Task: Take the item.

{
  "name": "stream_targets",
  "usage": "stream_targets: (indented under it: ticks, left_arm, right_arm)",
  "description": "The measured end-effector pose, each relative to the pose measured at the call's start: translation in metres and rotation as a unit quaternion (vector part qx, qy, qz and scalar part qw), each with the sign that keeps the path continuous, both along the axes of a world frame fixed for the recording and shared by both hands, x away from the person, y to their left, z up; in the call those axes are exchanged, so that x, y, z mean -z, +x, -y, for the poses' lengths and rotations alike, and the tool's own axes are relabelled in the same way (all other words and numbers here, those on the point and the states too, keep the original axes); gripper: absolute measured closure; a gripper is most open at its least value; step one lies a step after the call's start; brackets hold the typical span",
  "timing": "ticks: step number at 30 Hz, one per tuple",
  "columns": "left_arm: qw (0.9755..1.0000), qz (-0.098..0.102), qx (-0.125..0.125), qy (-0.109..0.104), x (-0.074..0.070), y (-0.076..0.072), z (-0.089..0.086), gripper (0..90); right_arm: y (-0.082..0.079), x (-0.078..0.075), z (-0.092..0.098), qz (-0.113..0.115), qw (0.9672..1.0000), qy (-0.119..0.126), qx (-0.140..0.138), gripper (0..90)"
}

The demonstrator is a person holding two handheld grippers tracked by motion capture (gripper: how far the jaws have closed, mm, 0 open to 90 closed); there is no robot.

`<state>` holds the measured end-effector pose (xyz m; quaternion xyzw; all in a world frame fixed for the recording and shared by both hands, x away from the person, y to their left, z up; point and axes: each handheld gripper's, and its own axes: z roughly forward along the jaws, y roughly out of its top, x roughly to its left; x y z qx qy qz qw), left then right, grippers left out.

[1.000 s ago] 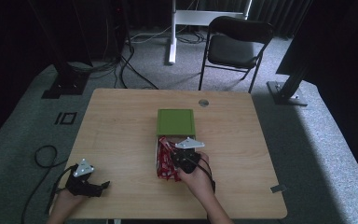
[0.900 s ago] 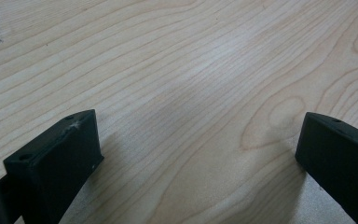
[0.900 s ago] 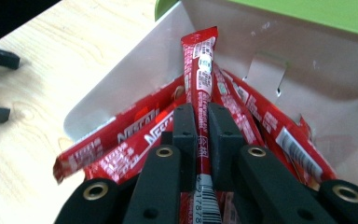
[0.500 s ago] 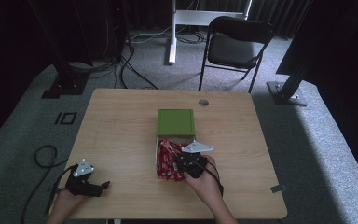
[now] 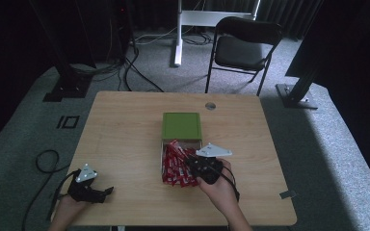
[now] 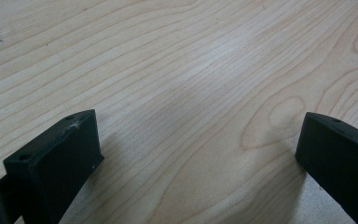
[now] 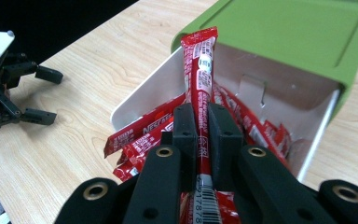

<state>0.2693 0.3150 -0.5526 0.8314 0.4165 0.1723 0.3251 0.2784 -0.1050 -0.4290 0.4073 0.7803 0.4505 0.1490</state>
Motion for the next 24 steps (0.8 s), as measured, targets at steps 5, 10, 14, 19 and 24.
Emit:
stream_targets:
  ticks: [5,10,14,19,24]
  left_arm:
    - [1.0,0.0,0.0,0.0,0.0,0.0,0.0,0.7]
    - [1.0,0.0,0.0,0.0,0.0,0.0,0.0,0.7]
    - [1.0,0.0,-0.001,-0.001,0.0,0.0,0.0,0.7]
    - [1.0,0.0,0.0,0.001,0.0,0.0,0.0,0.7]
    - [1.0,0.0,0.0,0.0,0.0,0.0,0.0,0.7]
  right_arm:
    - [0.001,-0.009,0.009,0.014,0.9996,0.016,0.018,82.9]
    - [0.007,-0.014,0.018,0.027,0.9982,0.028,0.046,82.9]
    - [0.012,-0.014,0.026,0.042,0.996,0.026,0.075,82.9]
    - [0.02,-0.011,0.035,0.04,0.9933,0.035,0.103,82.9]
    - [0.028,-0.003,0.041,0.042,0.9907,0.03,0.126,82.9]
